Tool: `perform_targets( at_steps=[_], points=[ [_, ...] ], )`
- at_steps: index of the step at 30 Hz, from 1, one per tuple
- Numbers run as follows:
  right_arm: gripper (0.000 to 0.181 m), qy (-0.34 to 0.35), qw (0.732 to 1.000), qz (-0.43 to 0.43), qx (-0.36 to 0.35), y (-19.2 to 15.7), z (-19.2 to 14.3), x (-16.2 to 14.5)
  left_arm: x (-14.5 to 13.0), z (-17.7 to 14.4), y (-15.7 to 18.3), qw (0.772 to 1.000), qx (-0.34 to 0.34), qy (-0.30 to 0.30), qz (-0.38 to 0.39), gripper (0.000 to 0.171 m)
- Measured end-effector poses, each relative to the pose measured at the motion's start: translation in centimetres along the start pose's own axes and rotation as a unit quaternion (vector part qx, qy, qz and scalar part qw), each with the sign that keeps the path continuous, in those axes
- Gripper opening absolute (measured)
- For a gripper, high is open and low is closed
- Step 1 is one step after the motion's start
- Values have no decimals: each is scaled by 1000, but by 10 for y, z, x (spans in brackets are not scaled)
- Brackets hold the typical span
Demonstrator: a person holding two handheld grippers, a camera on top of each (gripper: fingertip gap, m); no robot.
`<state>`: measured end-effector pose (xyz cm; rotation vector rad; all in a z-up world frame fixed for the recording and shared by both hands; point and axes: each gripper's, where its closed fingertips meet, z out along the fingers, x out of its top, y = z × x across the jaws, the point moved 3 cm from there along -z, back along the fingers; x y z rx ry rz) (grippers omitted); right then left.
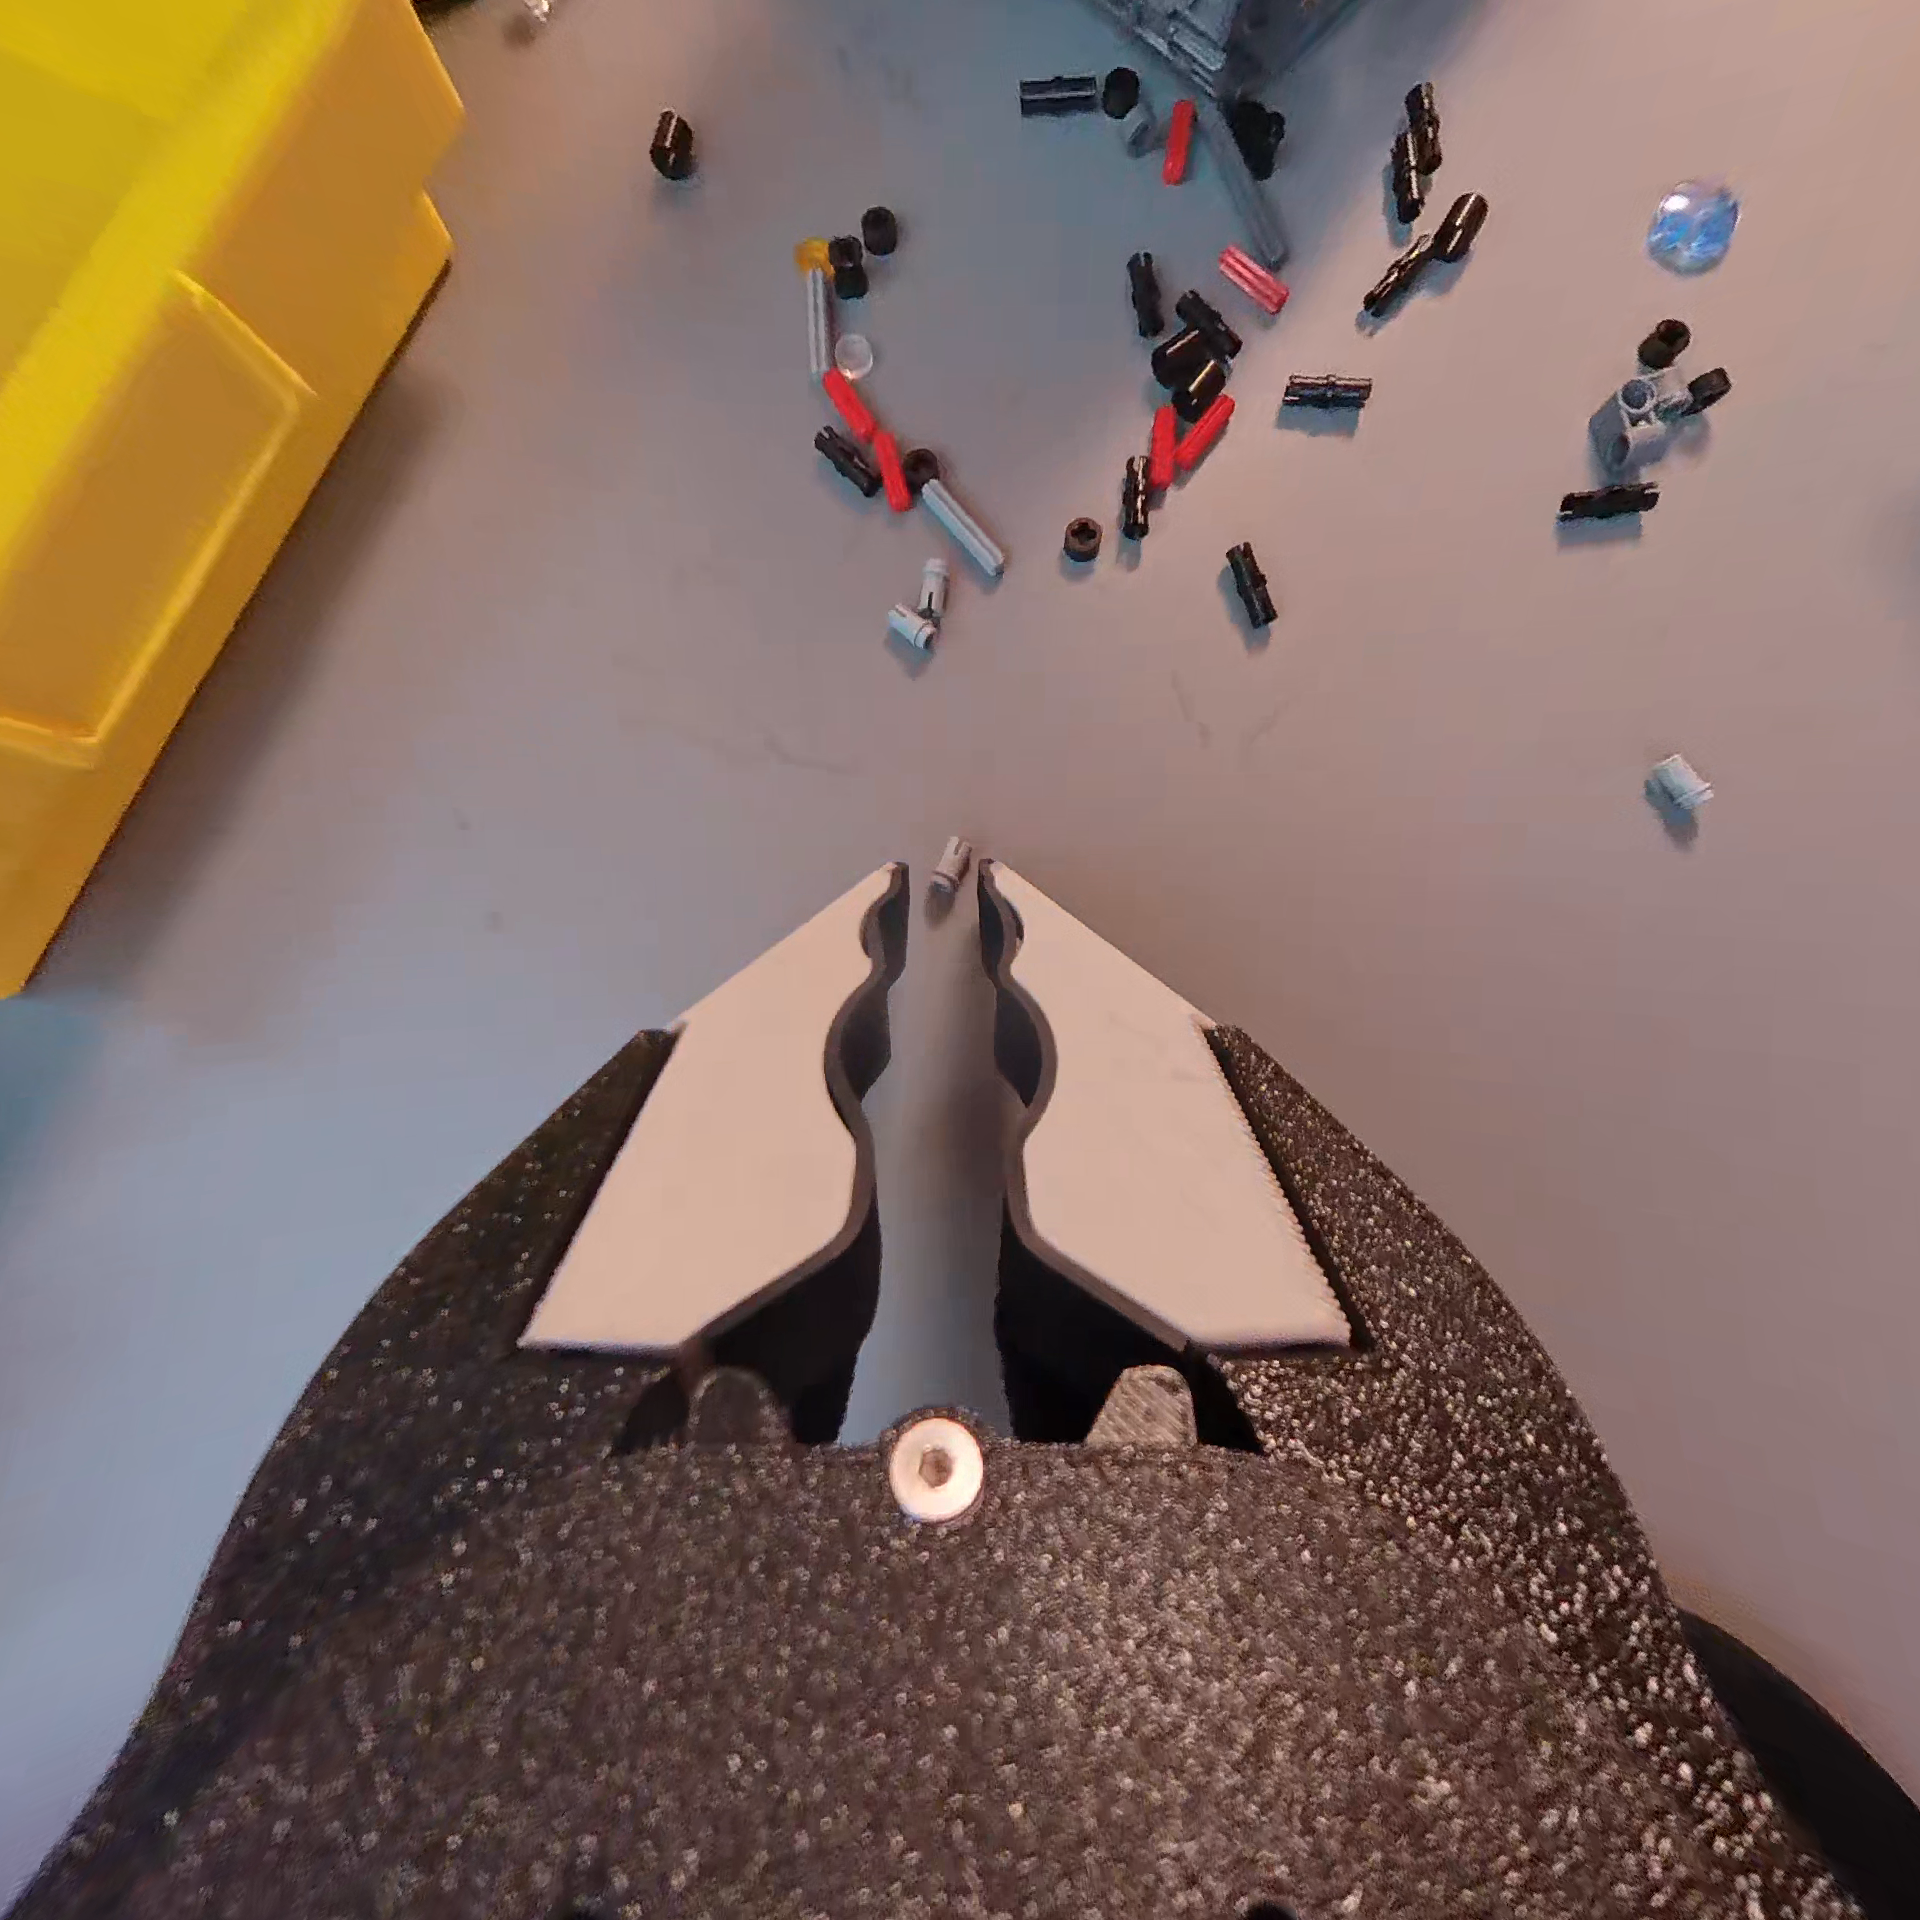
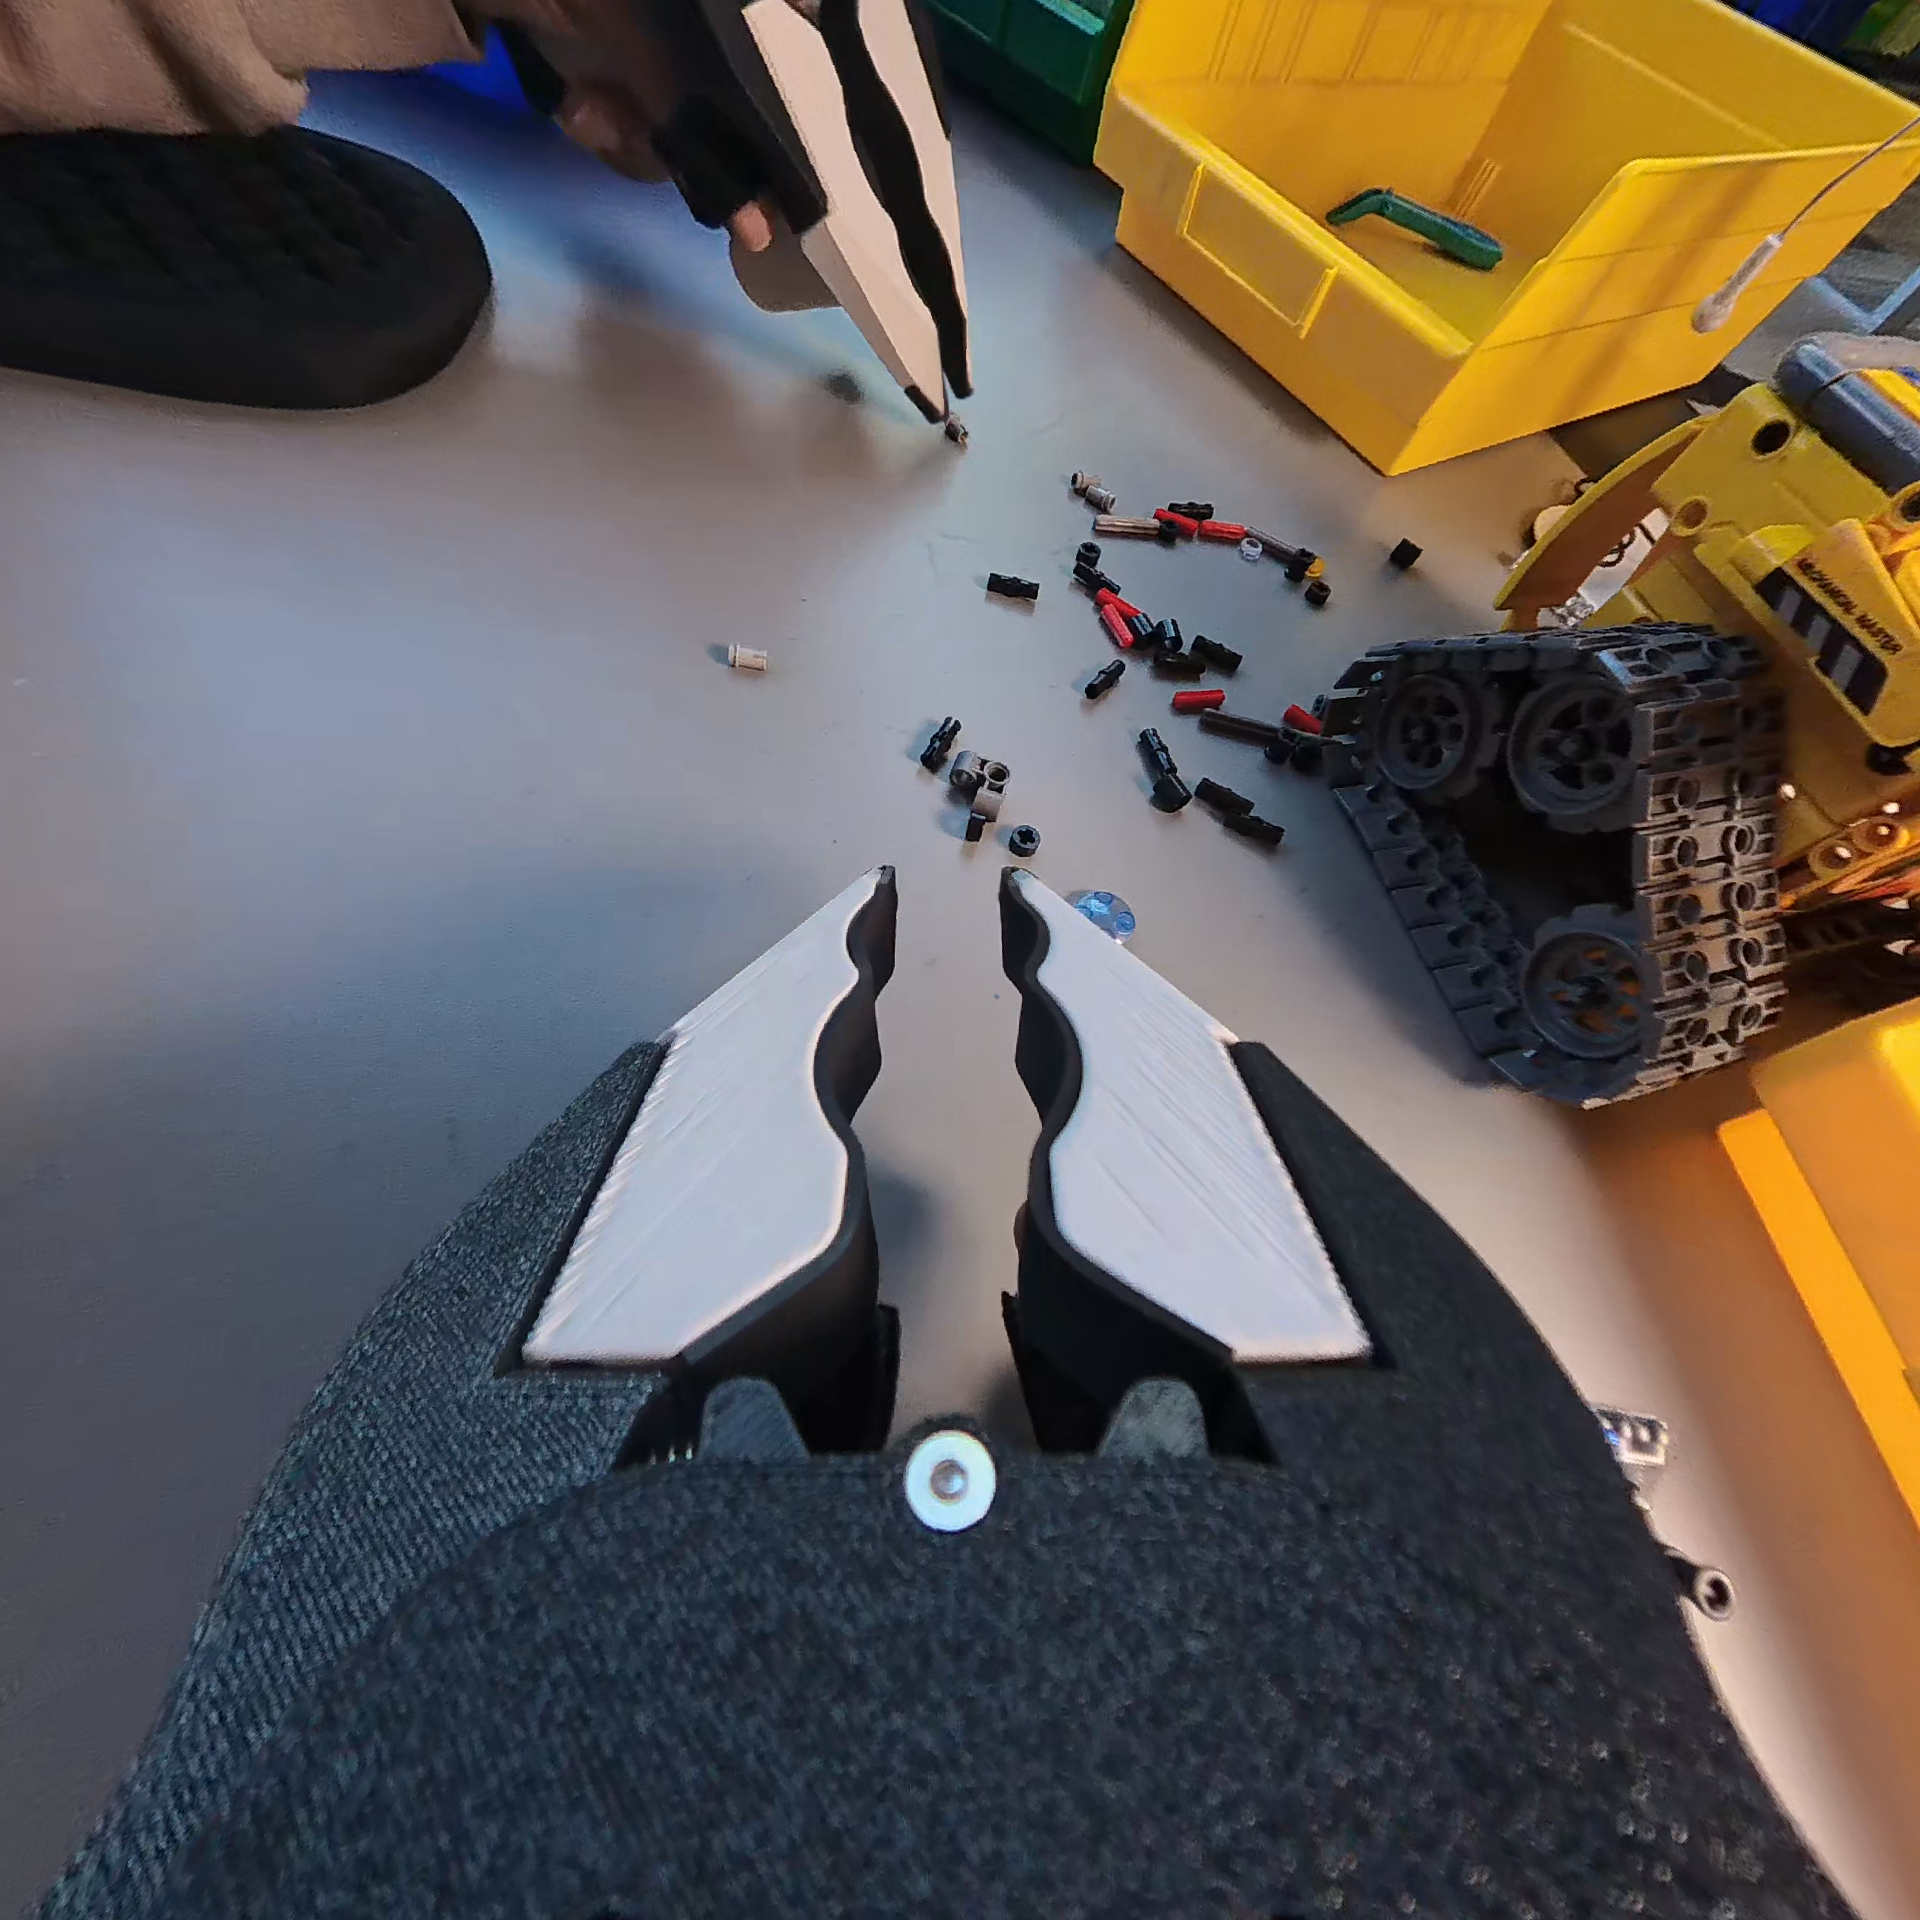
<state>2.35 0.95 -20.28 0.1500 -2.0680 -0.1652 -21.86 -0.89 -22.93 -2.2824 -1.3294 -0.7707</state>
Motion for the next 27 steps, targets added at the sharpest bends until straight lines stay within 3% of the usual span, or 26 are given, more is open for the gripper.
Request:
perform_targets(
  at_steps=[5, 11, 16, 19, 24, 27],
  points=[
    [18, -4, 1000, 2, 7, -1, 2, -2, 6, 9, 4, 1000, 0, -3, 31, 5],
    [18, -3, 1000, 8, 9, 0, 2, -2, 69, 16, 16, 994, -24, 89, 55, 5],
    [18, -7, 1000, 2, 1, 1, 0, -4, 92, 31, 21, 992, -24, 113, 53, 19],
    [18, -8, 1000, 0, 0, 1, 0, -5, 87, 18, 33, 990, -57, 119, 45, 20],
    [18, -10, 1000, 1, 3, 1, 0, -5, 54, -7, 98, 974, -182, 101, 86, 26],
    [18, -11, 1000, 1, 3, 1, 1, -5, 26, -2, 119, 974, -177, 66, 121, 28]
  ],
)
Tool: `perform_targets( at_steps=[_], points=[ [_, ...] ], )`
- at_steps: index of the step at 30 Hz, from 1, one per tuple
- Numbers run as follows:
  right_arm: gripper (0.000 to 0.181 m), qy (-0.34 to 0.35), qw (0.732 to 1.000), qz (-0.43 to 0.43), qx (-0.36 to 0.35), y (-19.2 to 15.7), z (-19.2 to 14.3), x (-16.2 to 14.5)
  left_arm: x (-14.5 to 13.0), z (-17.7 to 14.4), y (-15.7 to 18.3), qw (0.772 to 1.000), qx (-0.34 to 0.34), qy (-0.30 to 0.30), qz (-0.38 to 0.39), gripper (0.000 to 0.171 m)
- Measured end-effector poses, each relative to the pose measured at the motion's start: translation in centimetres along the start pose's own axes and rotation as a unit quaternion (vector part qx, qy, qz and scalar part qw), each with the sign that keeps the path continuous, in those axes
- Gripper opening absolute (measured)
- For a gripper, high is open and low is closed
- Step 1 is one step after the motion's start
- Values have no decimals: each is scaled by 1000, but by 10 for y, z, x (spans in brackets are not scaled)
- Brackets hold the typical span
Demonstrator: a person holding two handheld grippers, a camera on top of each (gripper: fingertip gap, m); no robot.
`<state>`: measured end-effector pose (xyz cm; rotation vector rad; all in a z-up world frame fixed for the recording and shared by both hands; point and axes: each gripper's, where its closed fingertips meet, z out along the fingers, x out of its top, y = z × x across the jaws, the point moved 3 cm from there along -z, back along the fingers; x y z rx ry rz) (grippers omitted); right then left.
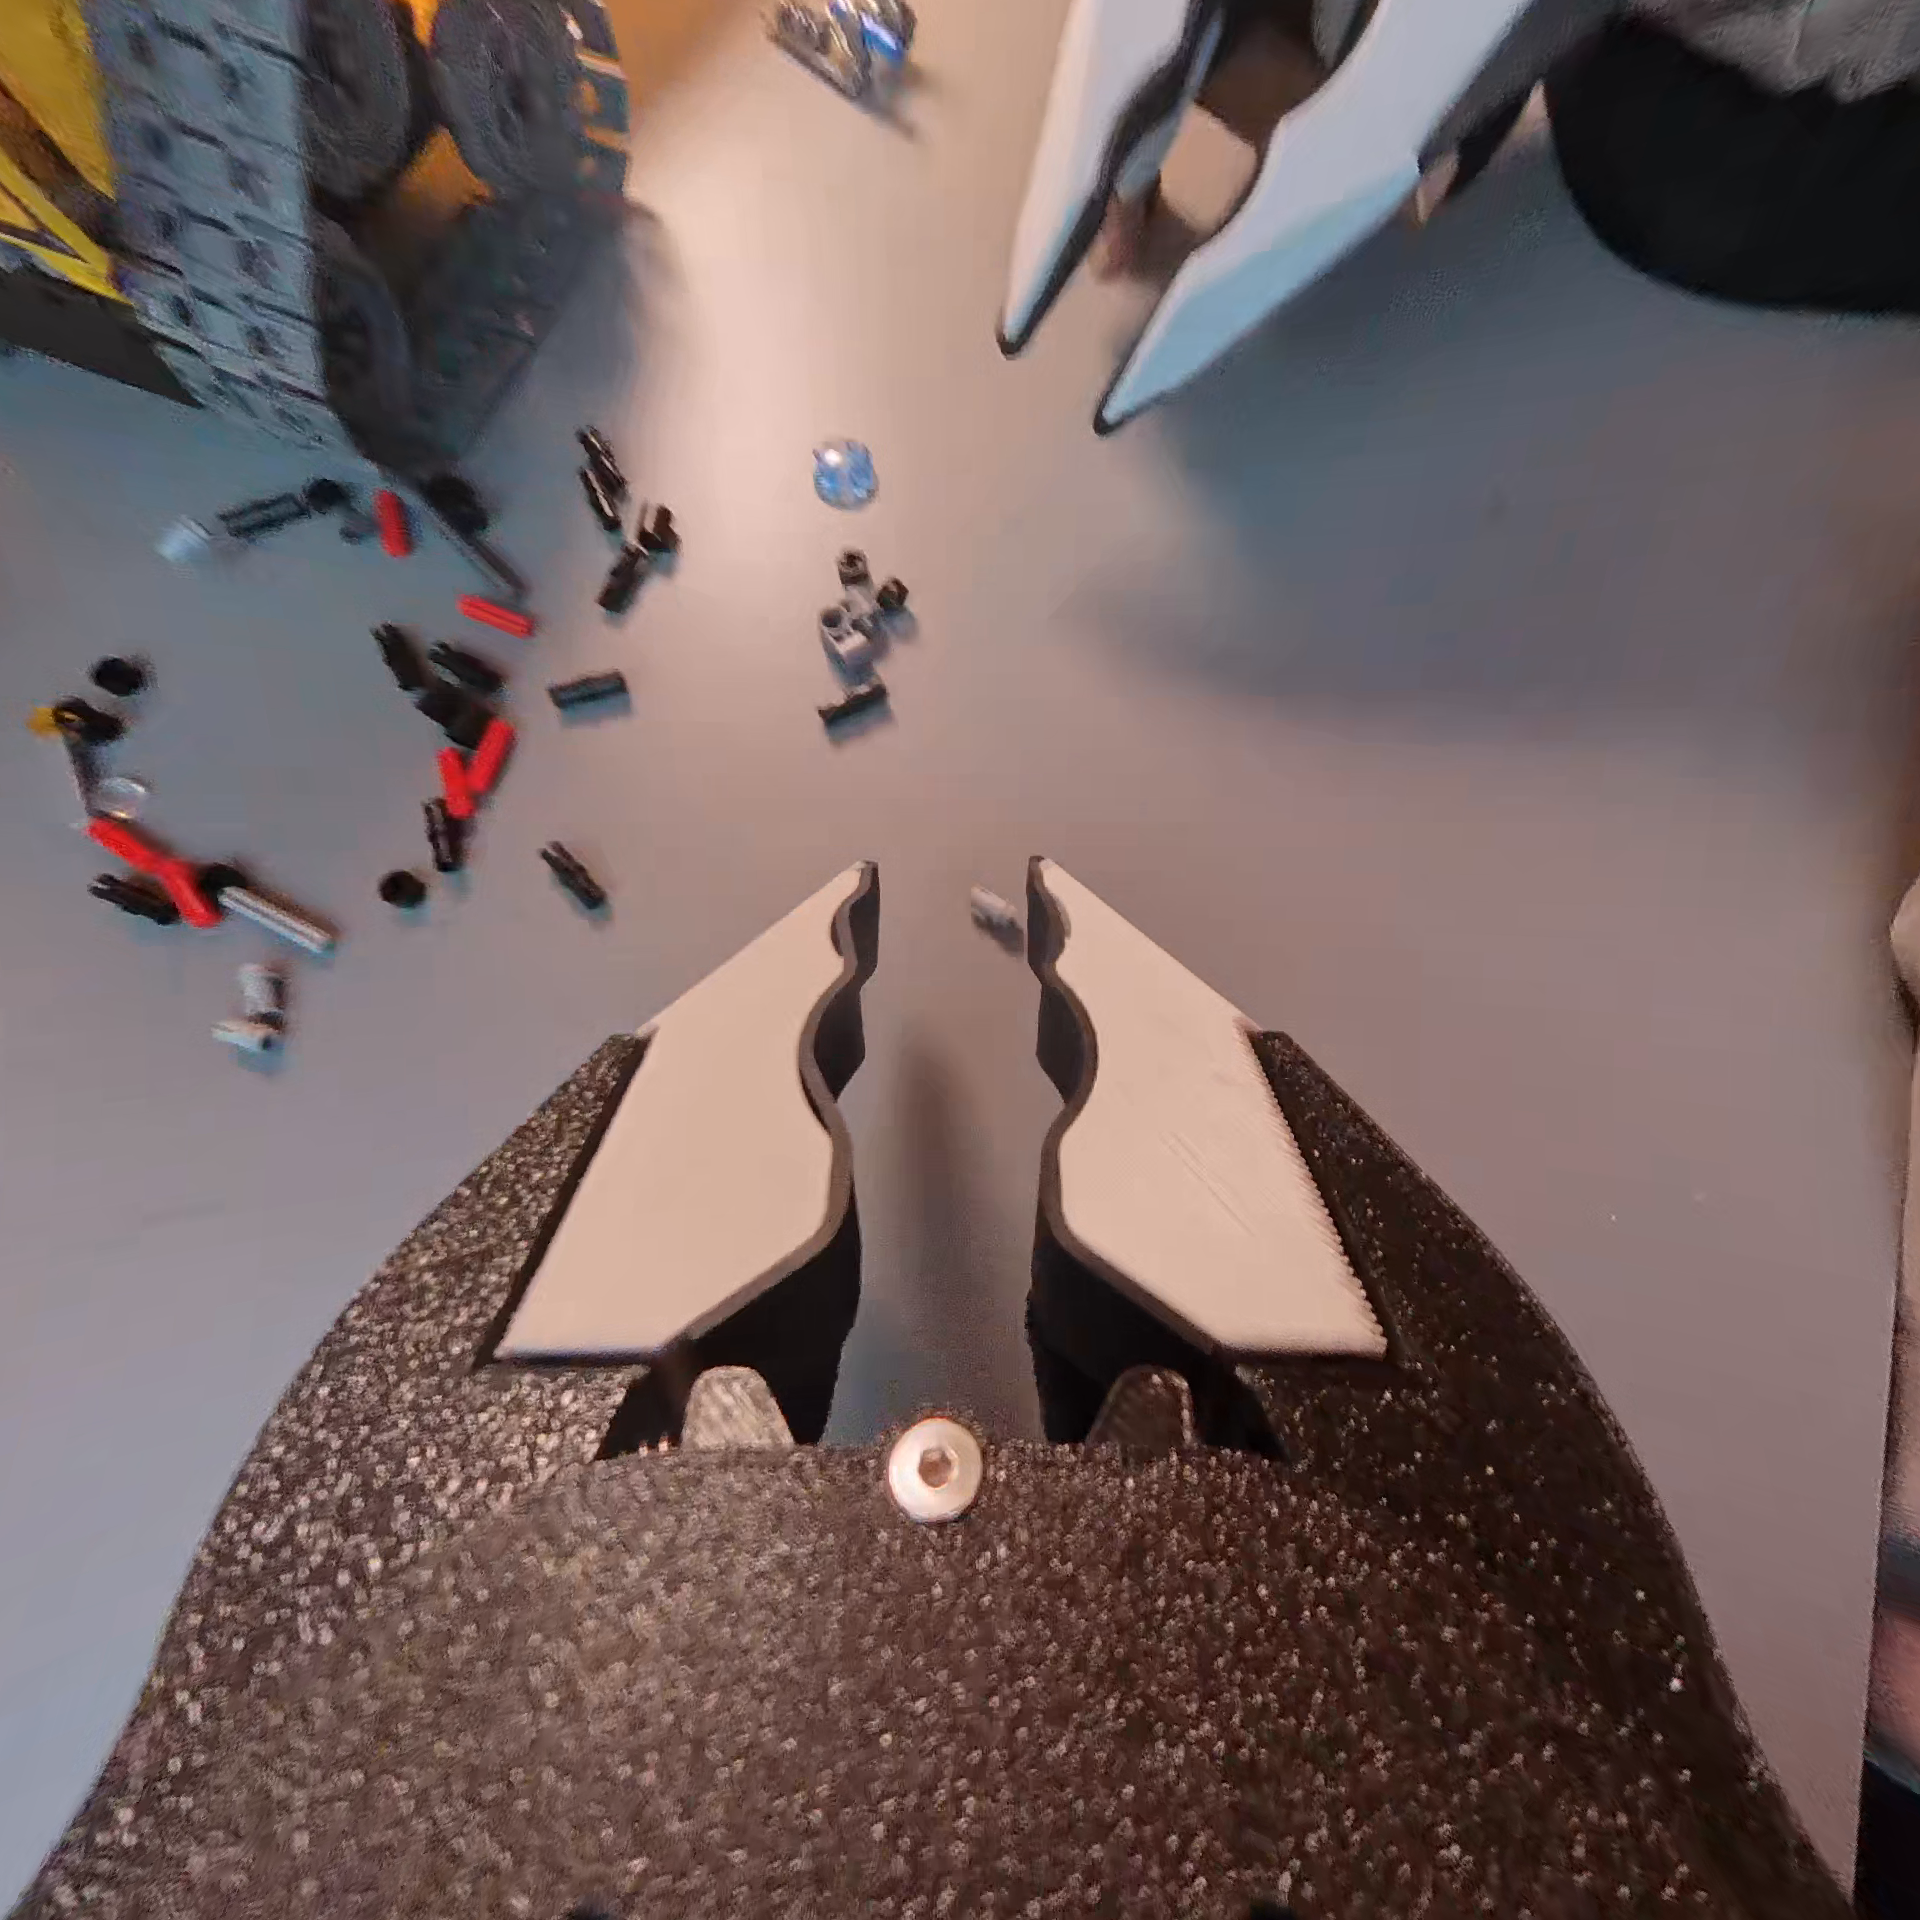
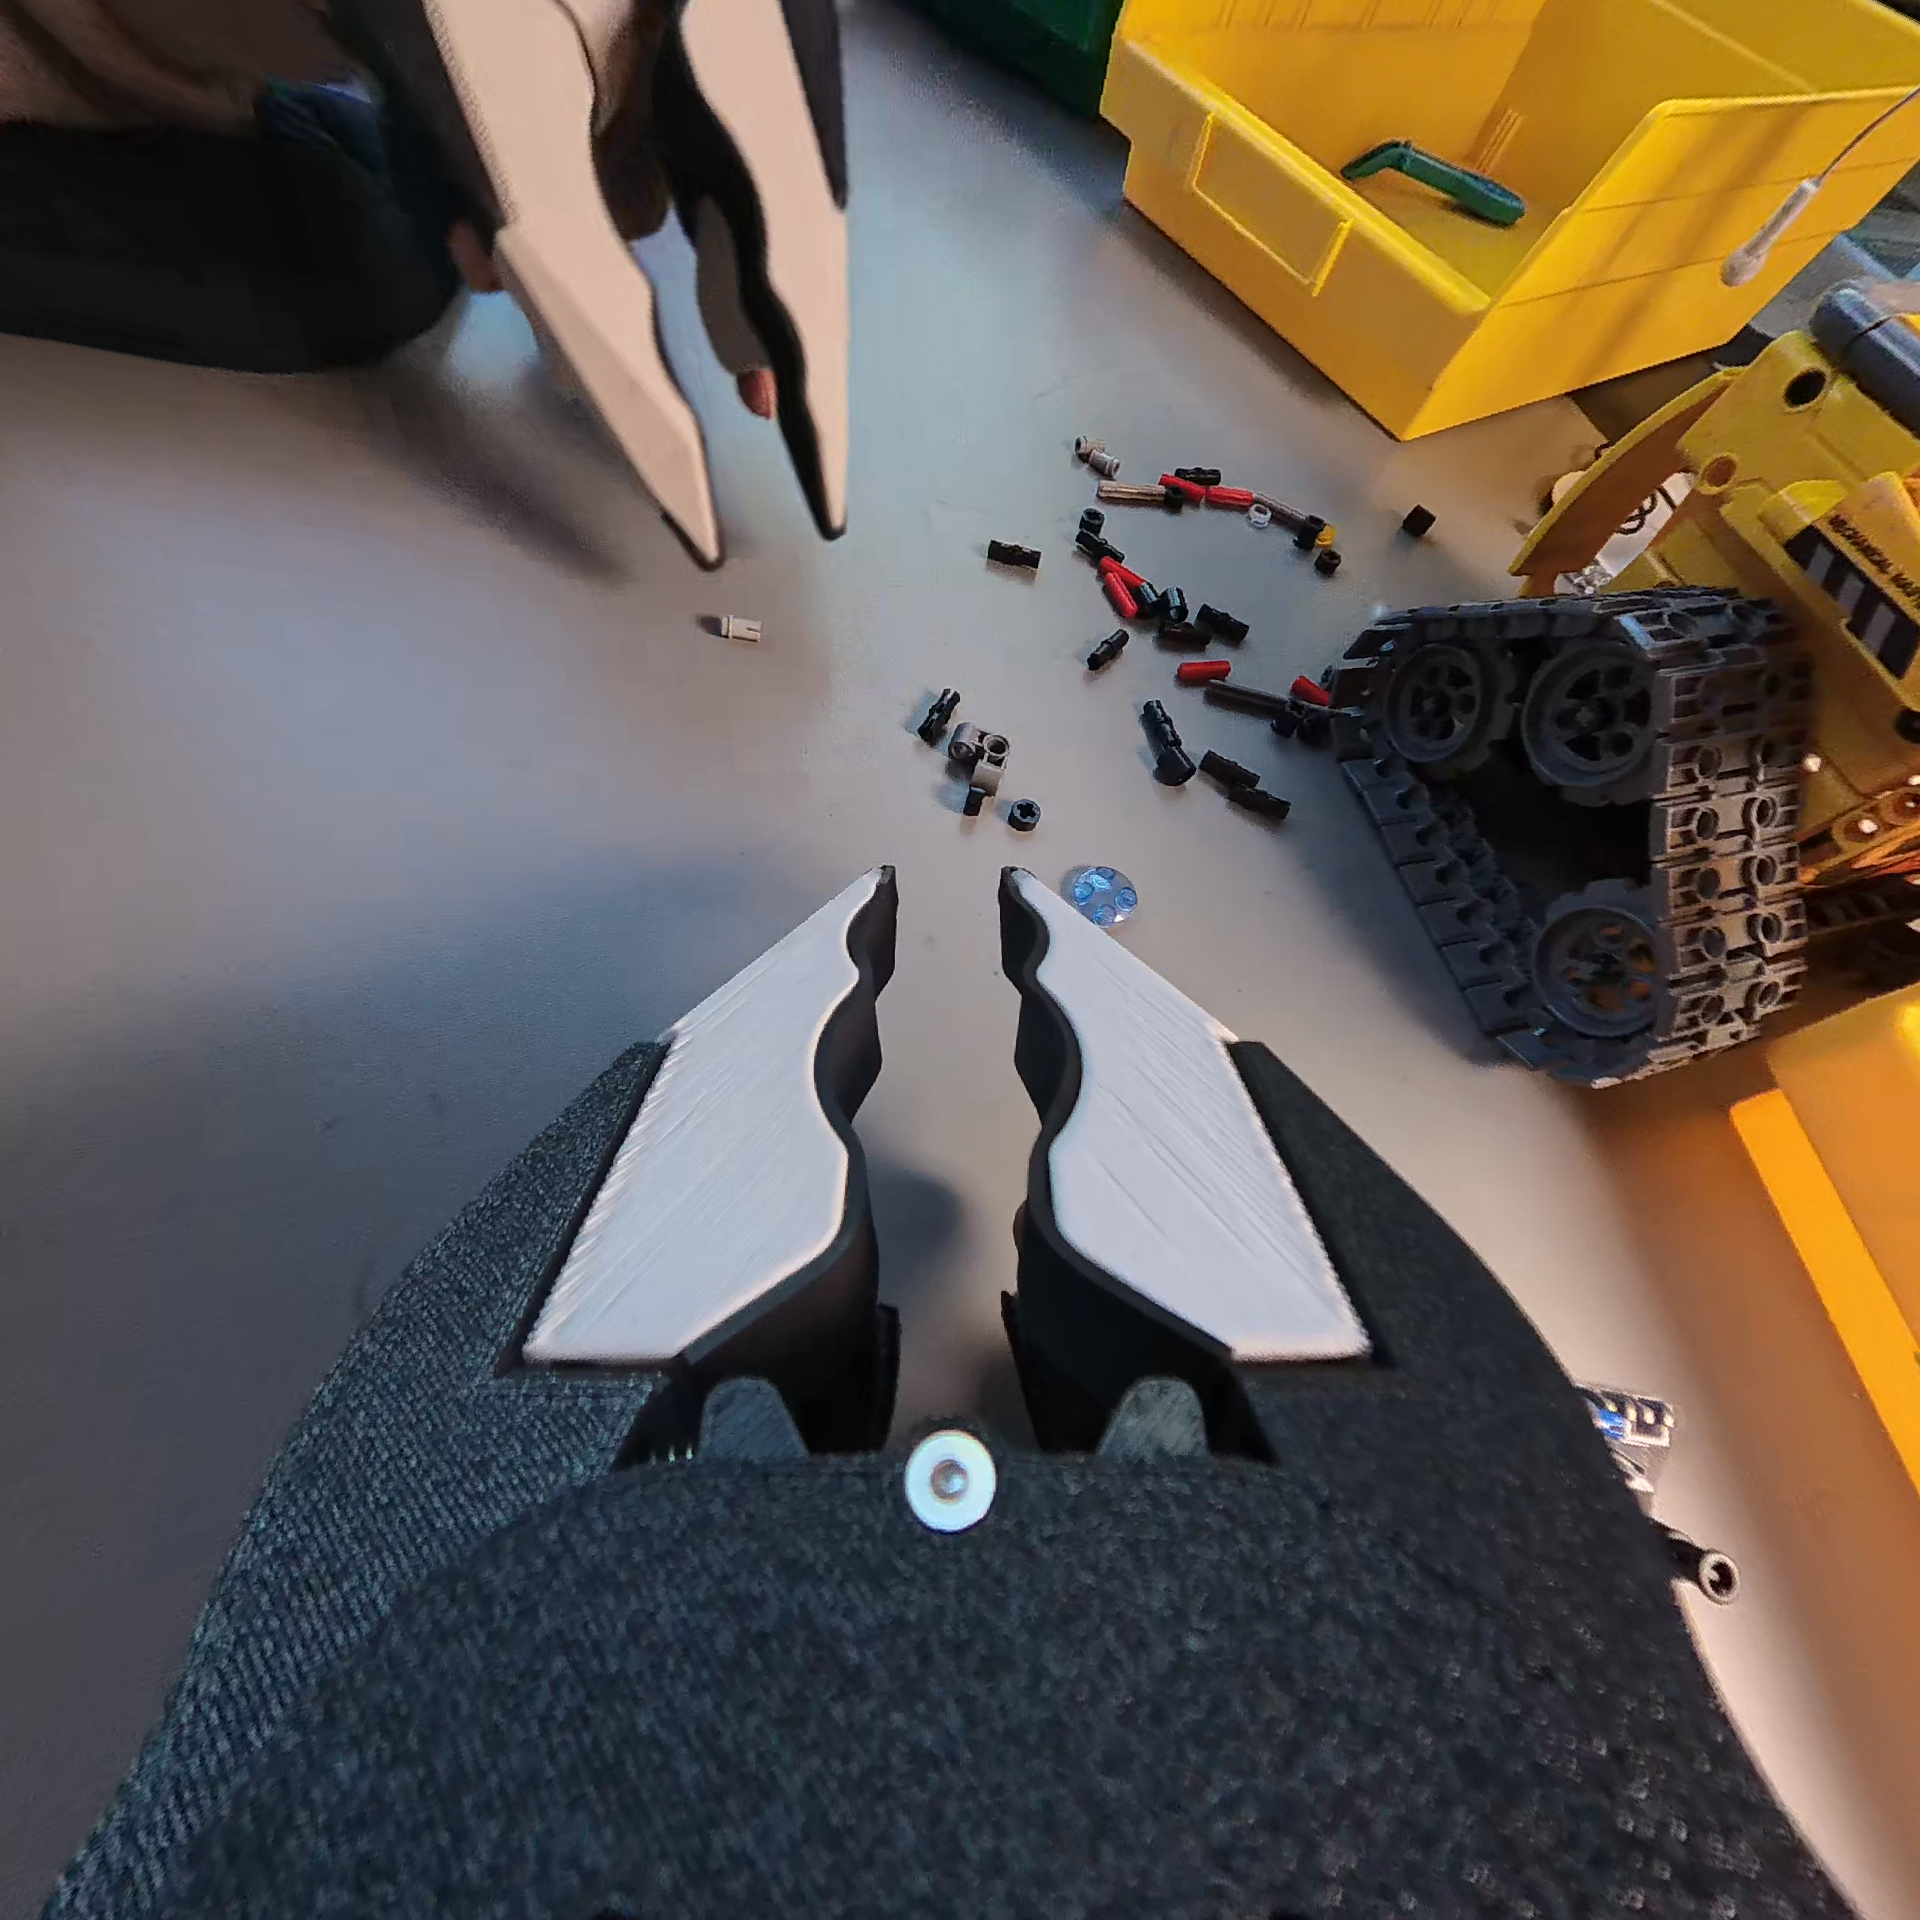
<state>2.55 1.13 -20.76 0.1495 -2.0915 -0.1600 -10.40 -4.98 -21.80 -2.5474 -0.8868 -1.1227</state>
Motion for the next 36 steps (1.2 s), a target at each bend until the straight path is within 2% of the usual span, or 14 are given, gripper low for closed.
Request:
perform_targets(
  at_steps=[4, 6, 8, 10, 12, 14, 17, 21, 24, 27, 31, 34, 36],
  points=[
    [18, -3, 1000, -1, -1, 0, 1, 0, -12, 9, 5, 999, 22, -24, 11, 20],
    [18, -4, 1000, -2, -3, 0, 1, -1, -12, 13, 6, 999, 26, -33, 28, 17],
    [18, -4, 1000, -3, -5, 0, 1, -1, -9, 16, 7, 998, 26, -33, 44, 6],
    [18, -5, 1000, -2, -6, 0, 1, -1, -8, 16, 3, 998, 29, -36, 48, 5],
    [18, -4, 1000, -2, -6, 1, 0, -1, -5, 15, -9, 997, 50, -34, 48, 4],
    [18, -3, 1000, -1, -5, 0, 0, 0, 7, 9, -25, 997, 67, -4, 36, 4],
    [18, -4, 1000, -1, -3, 0, 0, -1, 29, 1, -65, 992, 118, 36, 8, 4],
    [18, -1, 1000, -2, -3, 0, 0, 0, 35, 10, -109, 988, 144, 40, -25, 4],
    [18, -1, 1000, -2, -2, -1, -1, 0, 31, 18, -125, 988, 148, 32, -41, 6],
    [18, -2, 1000, -3, 1, -1, 0, 0, 30, 18, -124, 988, 135, 42, -63, 18],
    [18, -2, 1000, -4, 3, -1, 0, 0, 37, 1, -121, 982, 133, 91, -100, 23],
    [18, -1, 1000, -3, 3, -1, 0, 0, 47, -10, -102, 980, 101, 133, -107, 24],
    [18, -1, 1000, -1, 2, 0, 0, 0, 50, -8, -81, 984, 73, 140, -89, 25]
  ],
)
